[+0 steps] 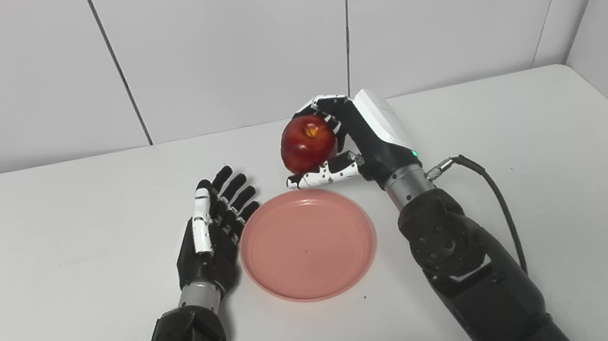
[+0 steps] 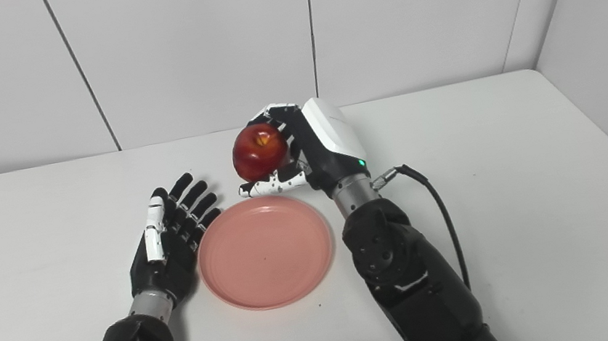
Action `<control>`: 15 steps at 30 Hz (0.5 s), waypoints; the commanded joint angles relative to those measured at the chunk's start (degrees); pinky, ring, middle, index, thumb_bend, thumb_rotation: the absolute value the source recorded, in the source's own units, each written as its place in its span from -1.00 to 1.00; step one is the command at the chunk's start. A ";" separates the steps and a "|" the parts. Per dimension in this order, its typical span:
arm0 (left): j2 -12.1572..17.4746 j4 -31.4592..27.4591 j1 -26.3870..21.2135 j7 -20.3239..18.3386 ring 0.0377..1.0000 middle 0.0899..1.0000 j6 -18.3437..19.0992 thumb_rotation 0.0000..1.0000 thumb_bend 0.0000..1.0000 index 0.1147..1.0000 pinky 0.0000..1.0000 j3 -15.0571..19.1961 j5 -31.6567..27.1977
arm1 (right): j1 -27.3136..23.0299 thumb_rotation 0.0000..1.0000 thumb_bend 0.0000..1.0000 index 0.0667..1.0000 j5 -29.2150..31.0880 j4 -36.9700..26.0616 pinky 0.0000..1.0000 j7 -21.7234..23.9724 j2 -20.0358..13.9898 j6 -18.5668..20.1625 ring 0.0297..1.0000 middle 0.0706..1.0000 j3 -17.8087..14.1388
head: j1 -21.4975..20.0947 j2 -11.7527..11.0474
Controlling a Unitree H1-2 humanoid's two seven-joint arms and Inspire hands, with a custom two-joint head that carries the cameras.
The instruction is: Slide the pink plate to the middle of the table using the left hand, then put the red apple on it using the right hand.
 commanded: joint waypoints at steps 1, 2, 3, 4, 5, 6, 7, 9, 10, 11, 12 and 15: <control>-0.34 0.38 0.40 1.17 0.69 0.71 1.70 1.00 -0.26 0.67 0.67 -0.01 0.60 | -1.45 -0.74 0.03 -0.10 0.26 -1.99 -0.31 -0.01 0.55 -3.56 -0.19 -0.08 0.18 | 0.54 0.18; -0.39 0.38 0.37 1.24 0.68 0.70 1.68 1.00 -0.26 0.67 0.67 0.04 0.57 | -1.33 -0.74 0.03 -0.10 0.13 -1.92 -0.31 -0.07 0.69 -3.70 -0.19 -0.08 0.39 | 0.63 0.20; -0.43 0.38 0.30 1.37 0.68 0.70 1.64 1.00 -0.26 0.67 0.67 0.12 0.55 | -1.18 -0.74 0.03 -0.10 0.09 -1.75 -0.31 -0.03 0.92 -3.88 -0.18 -0.07 0.77 | 1.12 0.24; -0.45 0.36 0.26 1.47 0.68 0.69 1.62 1.00 -0.26 0.67 0.67 0.15 0.54 | -1.08 -0.74 0.03 -0.10 0.09 -1.64 -0.32 0.01 1.06 -3.99 -0.18 -0.07 1.03 | 1.23 0.26; -0.51 0.41 0.19 1.60 0.67 0.68 1.48 1.00 -0.26 0.66 0.67 0.24 0.45 | -0.88 -0.74 0.03 -0.10 0.41 -1.47 -0.32 0.07 1.22 -4.28 -0.19 -0.07 1.25 | 1.78 0.34; -0.55 0.45 0.14 1.69 0.67 0.68 1.38 1.00 -0.27 0.65 0.67 0.30 0.37 | -0.73 -0.74 0.03 -0.10 0.64 -1.36 -0.33 0.10 1.31 -4.49 -0.19 -0.08 1.39 | 1.78 0.34; -0.56 0.52 0.08 1.74 0.67 0.67 1.20 1.00 -0.27 0.65 0.67 0.36 0.33 | -0.53 -0.74 0.03 -0.10 0.81 -1.28 -0.33 0.16 1.40 -4.62 -0.20 -0.08 1.53 | 2.26 0.45; -0.63 0.50 -0.07 2.05 0.65 0.66 1.09 1.00 -0.27 0.64 0.66 0.56 0.38 | -0.11 -0.74 0.03 -0.10 0.91 -1.16 -0.34 0.27 1.60 -4.78 -0.21 -0.09 1.85 | 2.62 0.61; -0.69 0.50 -0.14 2.18 0.65 0.66 1.03 1.00 -0.27 0.64 0.65 0.68 0.38 | 0.06 -0.74 0.03 -0.10 0.83 -1.17 -0.34 0.31 1.67 -4.78 -0.21 -0.09 2.01 | 2.71 0.67; -0.78 0.40 -0.19 2.36 0.65 0.66 1.08 1.00 -0.28 0.63 0.65 0.87 0.31 | 0.24 -0.74 0.03 -0.10 0.73 -1.19 -0.33 0.37 1.72 -4.79 -0.21 -0.09 2.20 | 2.77 0.70; -0.82 0.35 -0.25 2.48 0.65 0.66 1.08 1.00 -0.28 0.63 0.64 1.02 0.31 | 0.40 -0.74 0.03 -0.10 0.66 -1.19 -0.32 0.44 1.73 -4.87 -0.20 -0.08 2.37 | 2.92 0.77; -0.83 0.41 -0.42 2.68 0.65 0.65 1.05 1.00 -0.28 0.61 0.63 1.30 0.39 | 0.77 -0.74 0.03 -0.10 0.36 -1.24 -0.31 0.70 1.64 -4.81 -0.20 -0.08 2.74 | 3.10 0.85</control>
